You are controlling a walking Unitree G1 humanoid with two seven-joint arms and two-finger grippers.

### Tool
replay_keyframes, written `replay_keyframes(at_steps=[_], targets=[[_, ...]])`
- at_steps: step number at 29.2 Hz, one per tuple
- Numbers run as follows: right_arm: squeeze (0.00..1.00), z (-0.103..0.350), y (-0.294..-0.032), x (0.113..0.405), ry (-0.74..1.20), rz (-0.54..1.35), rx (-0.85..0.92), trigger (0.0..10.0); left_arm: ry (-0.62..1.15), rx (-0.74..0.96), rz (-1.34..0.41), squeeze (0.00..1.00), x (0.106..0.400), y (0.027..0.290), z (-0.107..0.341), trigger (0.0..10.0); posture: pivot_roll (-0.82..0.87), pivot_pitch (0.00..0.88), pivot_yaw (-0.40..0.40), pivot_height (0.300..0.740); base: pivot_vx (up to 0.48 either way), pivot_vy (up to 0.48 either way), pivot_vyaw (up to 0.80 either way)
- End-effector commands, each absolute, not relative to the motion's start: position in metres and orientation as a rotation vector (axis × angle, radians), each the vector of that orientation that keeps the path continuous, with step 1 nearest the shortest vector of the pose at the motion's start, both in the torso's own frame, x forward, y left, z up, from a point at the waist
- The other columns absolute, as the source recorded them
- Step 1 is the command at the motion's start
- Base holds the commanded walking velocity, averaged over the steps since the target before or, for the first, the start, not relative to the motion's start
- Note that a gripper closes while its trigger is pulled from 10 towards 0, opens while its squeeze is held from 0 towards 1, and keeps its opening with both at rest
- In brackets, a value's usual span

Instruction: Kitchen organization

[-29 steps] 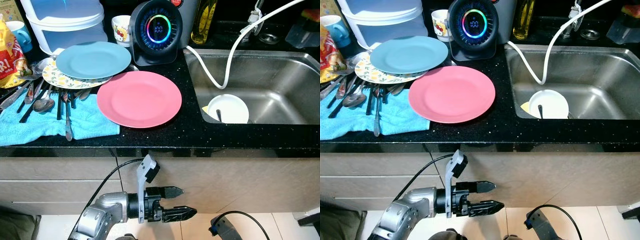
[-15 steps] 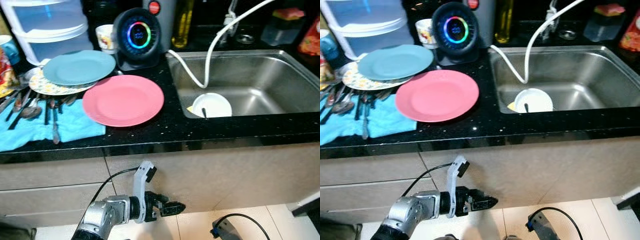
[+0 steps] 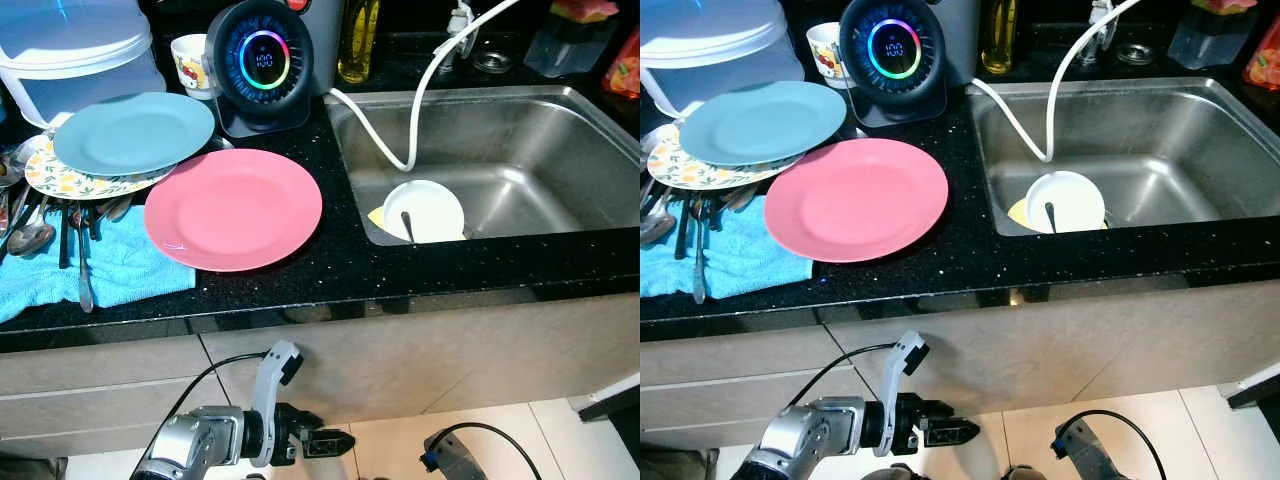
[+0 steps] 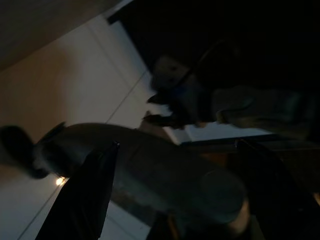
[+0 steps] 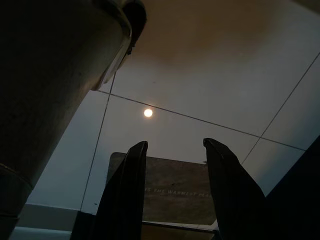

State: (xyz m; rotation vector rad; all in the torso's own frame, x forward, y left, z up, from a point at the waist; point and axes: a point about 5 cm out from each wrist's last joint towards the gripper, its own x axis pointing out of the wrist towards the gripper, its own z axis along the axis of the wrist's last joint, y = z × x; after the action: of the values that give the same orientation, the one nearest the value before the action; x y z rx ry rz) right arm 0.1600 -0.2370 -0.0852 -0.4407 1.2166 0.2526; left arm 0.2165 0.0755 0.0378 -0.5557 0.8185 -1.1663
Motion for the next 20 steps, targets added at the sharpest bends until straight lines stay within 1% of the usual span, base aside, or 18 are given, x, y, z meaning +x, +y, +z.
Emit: replay_keyframes(at_steps=[1, 2, 6, 7, 8, 11, 17, 20], targets=[[0.00, -0.087, -0.238, 0.154, 1.238, 0.254, -0.439, 10.0, 0.828, -0.619, -1.154, 0.00, 0.215, 0.078, 0.040, 10.0, 0.07, 0.111, 0.003, 0.740, 0.000, 0.000, 0.00], [0.00, -0.088, -0.239, 0.153, 1.241, 0.254, -0.439, 10.0, 0.833, -0.716, -1.146, 0.00, 0.214, 0.077, 0.047, 10.0, 0.07, 0.117, 0.006, 0.740, 0.000, 0.000, 0.00], [0.00, -0.088, -0.239, 0.151, 1.245, 0.256, -0.438, 10.0, 0.808, -0.783, -1.232, 0.00, 0.202, 0.078, 0.059, 10.0, 0.08, 0.121, 0.008, 0.740, 0.000, 0.000, 0.00], [0.00, -0.088, -0.239, 0.151, 1.245, 0.256, -0.438, 10.0, 0.808, -0.783, -1.232, 0.00, 0.202, 0.078, 0.059, 10.0, 0.08, 0.121, 0.008, 0.740, 0.000, 0.000, 0.00], [0.00, -0.088, -0.239, 0.151, 1.246, 0.257, -0.438, 10.0, 0.777, -0.786, -1.271, 0.00, 0.198, 0.080, 0.062, 10.0, 0.08, 0.121, 0.005, 0.740, 0.000, 0.000, 0.00], [0.00, -0.088, -0.239, 0.151, 1.246, 0.259, -0.438, 10.0, 0.741, -0.756, -1.242, 0.00, 0.200, 0.085, 0.061, 10.0, 0.08, 0.123, 0.004, 0.740, 0.000, 0.000, 0.00], [0.00, -0.088, -0.239, 0.153, 1.242, 0.261, -0.441, 10.0, 0.747, -0.719, -1.207, 0.00, 0.200, 0.088, 0.062, 10.0, 0.08, 0.123, 0.003, 0.740, 0.000, 0.000, 0.00], [0.00, -0.087, -0.239, 0.153, 1.242, 0.261, -0.444, 10.0, 0.726, -0.727, -1.248, 0.00, 0.196, 0.087, 0.068, 10.0, 0.08, 0.123, 0.003, 0.740, 0.000, 0.000, 0.00]])
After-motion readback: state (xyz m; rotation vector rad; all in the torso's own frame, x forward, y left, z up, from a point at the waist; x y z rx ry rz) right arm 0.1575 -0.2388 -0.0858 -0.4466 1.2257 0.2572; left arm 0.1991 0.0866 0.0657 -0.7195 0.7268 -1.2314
